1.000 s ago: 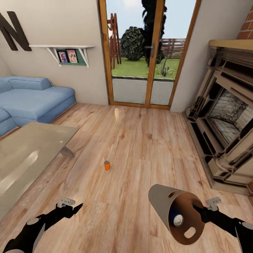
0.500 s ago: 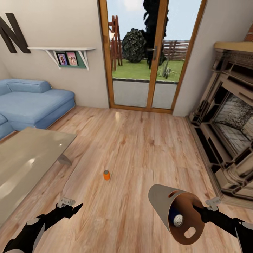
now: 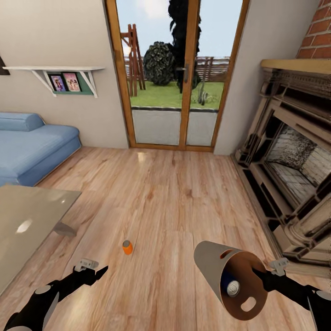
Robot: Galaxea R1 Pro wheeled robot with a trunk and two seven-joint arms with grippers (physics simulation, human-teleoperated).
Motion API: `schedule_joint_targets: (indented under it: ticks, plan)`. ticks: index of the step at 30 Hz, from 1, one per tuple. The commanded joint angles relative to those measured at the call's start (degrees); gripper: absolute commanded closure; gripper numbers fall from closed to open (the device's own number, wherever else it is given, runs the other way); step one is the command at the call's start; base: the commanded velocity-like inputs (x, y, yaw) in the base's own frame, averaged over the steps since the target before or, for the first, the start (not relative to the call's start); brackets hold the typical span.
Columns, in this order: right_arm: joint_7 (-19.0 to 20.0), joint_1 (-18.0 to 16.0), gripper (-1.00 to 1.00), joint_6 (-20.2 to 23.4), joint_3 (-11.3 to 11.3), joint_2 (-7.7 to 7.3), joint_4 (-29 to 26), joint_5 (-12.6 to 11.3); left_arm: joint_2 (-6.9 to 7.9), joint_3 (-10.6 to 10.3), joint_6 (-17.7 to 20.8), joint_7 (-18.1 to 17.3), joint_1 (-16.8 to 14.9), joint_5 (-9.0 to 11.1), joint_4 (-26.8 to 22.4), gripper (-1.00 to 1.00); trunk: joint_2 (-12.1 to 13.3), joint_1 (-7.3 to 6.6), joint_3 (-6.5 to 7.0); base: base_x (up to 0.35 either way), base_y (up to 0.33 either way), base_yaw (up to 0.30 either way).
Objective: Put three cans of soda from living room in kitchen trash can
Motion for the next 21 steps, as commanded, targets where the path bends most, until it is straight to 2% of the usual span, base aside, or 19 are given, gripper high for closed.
schedule_joint_targets:
  ticks: [1,16,21]
  plan:
    - [0.15,-0.03,1.0,0.05,-0.03,0.02,-0.04,-0.35,0.01,0.0,0.01,0.0,0.0,-0.02,0.0,-1.0,0.0,0.0,0.07,0.324,0.072,-0.19]
    - [0.14,-0.03,1.0,0.03,-0.01,0.64,-0.04,-0.19,0.06,0.0,0.21,-0.39,-0.02,-0.04,0.0,-1.0,0.0,0.0,1.02,0.304,0.18,-0.187]
    - [0.15,-0.03,1.0,0.08,-0.01,0.73,-0.04,-0.18,0.06,0.0,0.13,-0.43,-0.02,0.0,0.01,-1.0,0.0,0.0,1.12,0.297,0.197,-0.052]
